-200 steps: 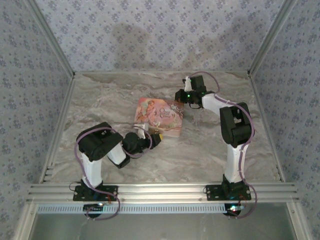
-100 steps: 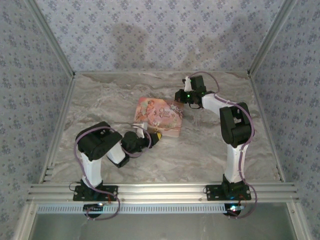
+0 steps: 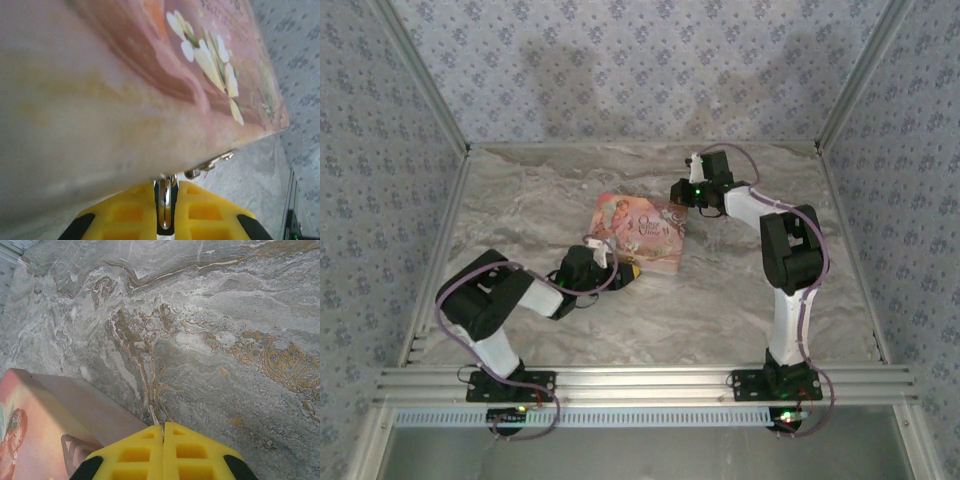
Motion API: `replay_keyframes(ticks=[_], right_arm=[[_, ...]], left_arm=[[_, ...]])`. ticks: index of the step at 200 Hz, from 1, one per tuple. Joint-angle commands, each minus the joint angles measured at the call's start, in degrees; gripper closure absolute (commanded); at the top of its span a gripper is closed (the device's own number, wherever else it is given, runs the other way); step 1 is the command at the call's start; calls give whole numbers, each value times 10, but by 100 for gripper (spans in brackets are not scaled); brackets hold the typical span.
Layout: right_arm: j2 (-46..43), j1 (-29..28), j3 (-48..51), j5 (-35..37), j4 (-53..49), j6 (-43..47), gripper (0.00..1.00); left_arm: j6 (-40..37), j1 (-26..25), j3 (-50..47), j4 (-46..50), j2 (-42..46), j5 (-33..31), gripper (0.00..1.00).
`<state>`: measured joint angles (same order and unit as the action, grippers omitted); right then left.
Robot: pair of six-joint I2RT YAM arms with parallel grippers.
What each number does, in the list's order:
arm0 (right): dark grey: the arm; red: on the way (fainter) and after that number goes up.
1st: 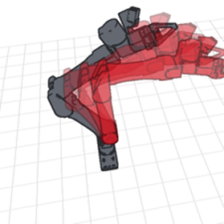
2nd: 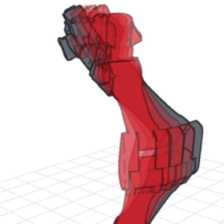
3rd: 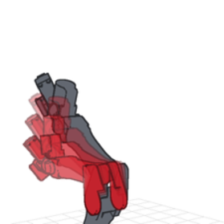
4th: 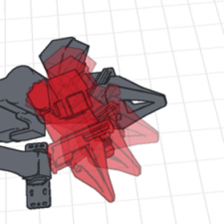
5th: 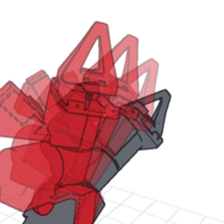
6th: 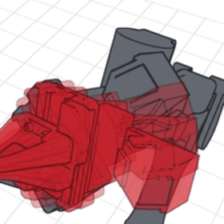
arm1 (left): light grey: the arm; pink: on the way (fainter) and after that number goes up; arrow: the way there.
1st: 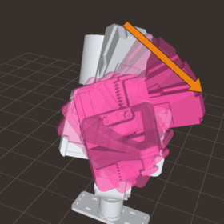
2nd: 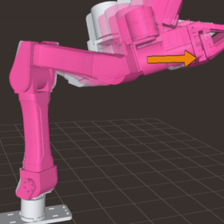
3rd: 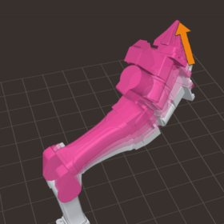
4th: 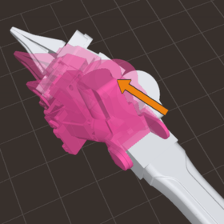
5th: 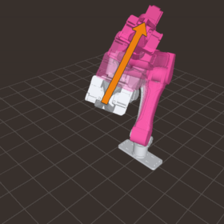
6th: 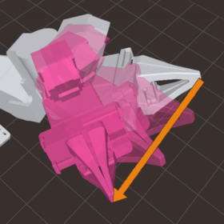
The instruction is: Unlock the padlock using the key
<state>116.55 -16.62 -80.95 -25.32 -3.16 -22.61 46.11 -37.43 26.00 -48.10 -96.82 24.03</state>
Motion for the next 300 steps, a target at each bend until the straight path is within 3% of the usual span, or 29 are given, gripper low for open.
replay_keyframes(ticks=[1, 83, 145, 232, 300], right_arm=[[-23, 2, -17, 0, -45, 22, 100], [-104, 4, -12, 83, -127, 79, 100], [-243, 6, 131, 83, -132, 57, 100], [-503, 39, 353, -43, -90, -18, 100], [-629, 90, 488, -155, -27, -116, 100]], left_arm=[[-55, 2, 35, 211, 36, 60, 94], [-92, 32, 100, 364, 67, 113, 95], [-28, 27, 122, 313, 48, 120, 95], [85, -26, 183, 182, -51, 85, 95], [159, -56, 239, 124, -104, 62, 95]])
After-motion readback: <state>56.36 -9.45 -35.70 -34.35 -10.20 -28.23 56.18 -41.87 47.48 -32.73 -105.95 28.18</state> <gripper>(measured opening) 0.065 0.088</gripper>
